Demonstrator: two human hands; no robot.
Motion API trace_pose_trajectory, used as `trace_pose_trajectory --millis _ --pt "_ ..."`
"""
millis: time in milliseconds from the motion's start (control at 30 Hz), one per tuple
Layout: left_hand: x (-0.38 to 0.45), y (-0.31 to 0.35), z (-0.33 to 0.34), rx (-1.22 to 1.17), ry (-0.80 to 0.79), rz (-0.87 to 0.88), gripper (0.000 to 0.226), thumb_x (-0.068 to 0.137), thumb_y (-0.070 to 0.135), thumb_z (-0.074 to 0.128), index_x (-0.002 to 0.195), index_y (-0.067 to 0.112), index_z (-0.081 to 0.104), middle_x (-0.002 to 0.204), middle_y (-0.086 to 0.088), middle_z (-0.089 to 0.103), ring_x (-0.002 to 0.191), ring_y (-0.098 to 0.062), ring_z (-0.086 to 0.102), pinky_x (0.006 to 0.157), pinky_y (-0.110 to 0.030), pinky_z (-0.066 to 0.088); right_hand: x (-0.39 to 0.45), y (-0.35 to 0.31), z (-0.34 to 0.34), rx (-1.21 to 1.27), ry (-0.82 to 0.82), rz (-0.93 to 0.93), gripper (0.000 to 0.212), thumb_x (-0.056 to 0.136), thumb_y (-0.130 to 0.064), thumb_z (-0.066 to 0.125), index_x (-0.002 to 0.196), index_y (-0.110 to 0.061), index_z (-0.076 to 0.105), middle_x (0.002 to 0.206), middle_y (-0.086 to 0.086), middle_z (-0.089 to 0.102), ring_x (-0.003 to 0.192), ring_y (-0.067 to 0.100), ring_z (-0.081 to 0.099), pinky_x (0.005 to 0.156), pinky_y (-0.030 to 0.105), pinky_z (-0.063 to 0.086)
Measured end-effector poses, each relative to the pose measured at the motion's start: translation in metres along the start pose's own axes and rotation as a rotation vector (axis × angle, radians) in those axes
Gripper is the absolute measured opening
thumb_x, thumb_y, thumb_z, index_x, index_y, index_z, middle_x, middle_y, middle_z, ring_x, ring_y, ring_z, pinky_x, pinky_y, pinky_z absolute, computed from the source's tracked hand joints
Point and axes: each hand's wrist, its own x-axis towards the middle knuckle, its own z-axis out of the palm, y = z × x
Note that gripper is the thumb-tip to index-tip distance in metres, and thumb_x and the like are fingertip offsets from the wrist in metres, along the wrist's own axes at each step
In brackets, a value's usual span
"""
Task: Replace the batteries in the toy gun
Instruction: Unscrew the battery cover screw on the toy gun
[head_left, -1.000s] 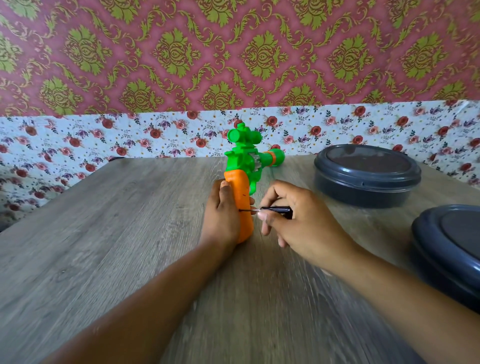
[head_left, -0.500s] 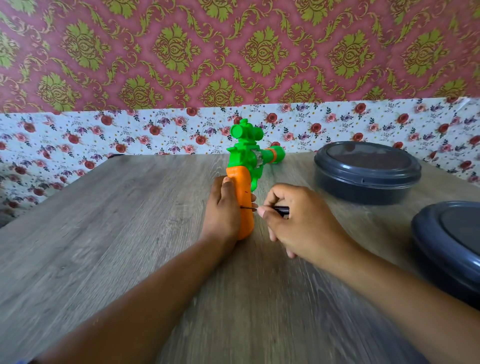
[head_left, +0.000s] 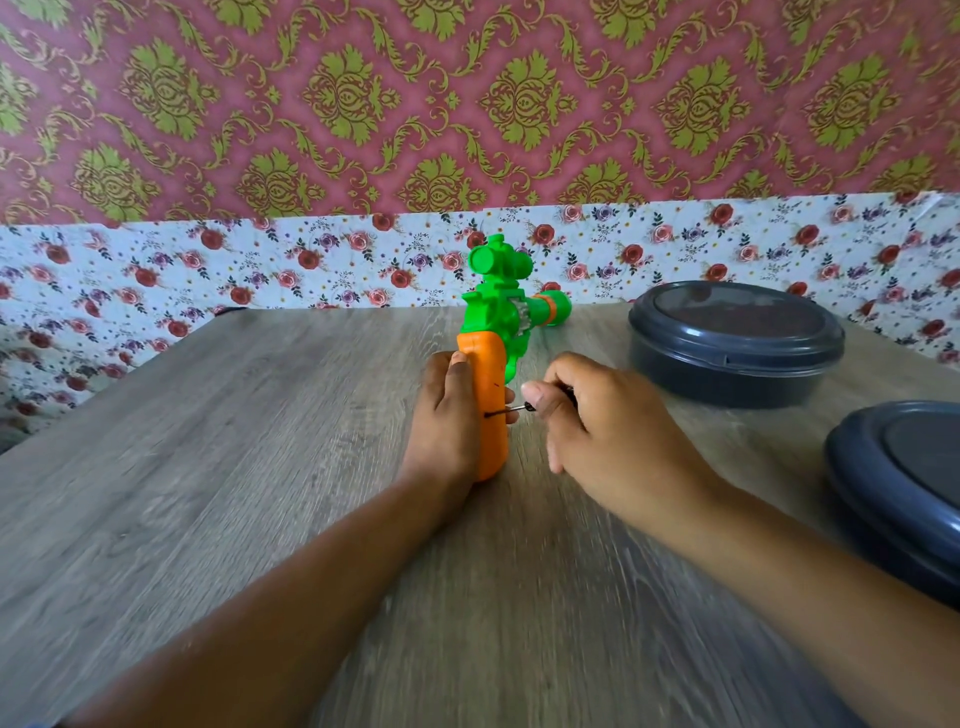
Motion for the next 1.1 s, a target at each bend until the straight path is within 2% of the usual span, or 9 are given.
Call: trace_pose_trajectory --millis 133,300,400,533,600,733,900,1000,1100 --pt "0.0007 0.0001 -0.0011 -0.009 0.018 -0.021 0.025 0.102 0.024 0.024 0.103 0.013 0.047 0.069 0.002 0.054 0.042 0.009 0.055 0.039 -0.008 0.041 0.0022 -0.0044 -0.0058 0.152 -0.111 0.045 0.011 0.093 -0.017 0.052 0.083 -0.012 0.053 0.068 0.002 0.070 0.040 -0.001 0.050 0.043 0.011 0.033" --pt "-0.0012 0.0017 0.0007 -0.015 -0.010 -0.023 0.023 0.102 0.023 0.024 0.105 0.014 0.045 0.072 0.004 0.053 0.043 0.012 0.055 0.038 -0.006 0.039 0.0026 -0.0019 -0.0074 0.354 -0.108 0.042 0.019 0.091 -0.004 0.052 0.080 -0.020 0.052 0.075 0.004 0.069 0.041 -0.004 0.051 0.049 0.010 0.033" --pt "-0.0015 0.0015 0.0006 -0.014 -0.012 -0.025 0.024 0.102 0.025 0.025 0.104 0.015 0.046 0.072 0.003 0.054 0.044 0.009 0.057 0.039 -0.007 0.040 0.0011 -0.0014 -0.0048 0.374 -0.106 0.076 0.006 0.093 -0.013 0.051 0.088 -0.017 0.051 0.076 -0.002 0.066 0.041 -0.002 0.050 0.052 0.018 0.038" --pt "-0.0012 0.0012 0.0015 -0.029 -0.006 -0.007 0.023 0.102 0.023 0.026 0.105 0.012 0.047 0.071 0.001 0.054 0.043 0.007 0.057 0.040 -0.008 0.041 0.0026 0.0048 -0.0053 -0.006 -0.026 -0.002 0.028 0.091 -0.043 0.043 0.086 -0.016 0.048 0.062 -0.006 0.057 0.047 0.009 0.047 0.054 0.032 0.042" --pt "-0.0001 -0.0002 0.0015 -0.043 -0.004 -0.013 0.023 0.102 0.024 0.026 0.104 0.014 0.047 0.071 0.000 0.056 0.043 0.005 0.057 0.042 -0.009 0.043 0.0031 0.0053 -0.0069 -0.046 -0.050 -0.009 0.035 0.093 -0.042 0.041 0.077 -0.013 0.050 0.057 -0.001 0.063 0.047 0.012 0.051 0.055 0.035 0.045" --pt "0.0005 -0.0005 0.0007 -0.040 0.004 -0.028 0.023 0.102 0.023 0.025 0.103 0.014 0.046 0.071 0.002 0.054 0.044 0.010 0.055 0.041 -0.006 0.041 0.0021 0.0006 -0.0059 0.161 -0.110 0.039 0.018 0.091 -0.020 0.055 0.075 -0.018 0.049 0.059 -0.001 0.069 0.040 0.004 0.051 0.046 0.015 0.040" --pt "0.0018 -0.0002 0.0010 -0.015 0.014 -0.017 0.025 0.102 0.023 0.025 0.098 0.015 0.048 0.072 0.004 0.053 0.044 0.013 0.054 0.040 -0.004 0.038 0.0021 0.0001 -0.0037 0.306 -0.112 0.033 0.010 0.088 -0.009 0.058 0.081 -0.013 0.052 0.062 -0.002 0.068 0.049 -0.001 0.053 0.054 0.012 0.035" --pt "0.0029 -0.0012 0.0006 -0.005 0.036 -0.012 0.025 0.102 0.023 0.025 0.102 0.012 0.047 0.071 0.006 0.052 0.043 0.015 0.052 0.039 -0.003 0.037 0.0009 0.0010 -0.0002 0.289 -0.107 0.049 0.014 0.092 -0.026 0.052 0.084 -0.014 0.050 0.067 0.000 0.069 0.053 -0.003 0.055 0.058 0.020 0.039" --pt "0.0029 -0.0013 0.0004 -0.025 0.042 -0.022 0.025 0.102 0.024 0.025 0.101 0.011 0.047 0.068 0.004 0.052 0.041 0.011 0.053 0.038 -0.006 0.038 -0.0010 0.0035 0.0006 0.018 -0.086 0.025 0.043 0.086 -0.056 0.030 0.082 -0.017 0.048 0.066 0.004 0.067 0.060 0.018 0.060 0.063 0.040 0.049"
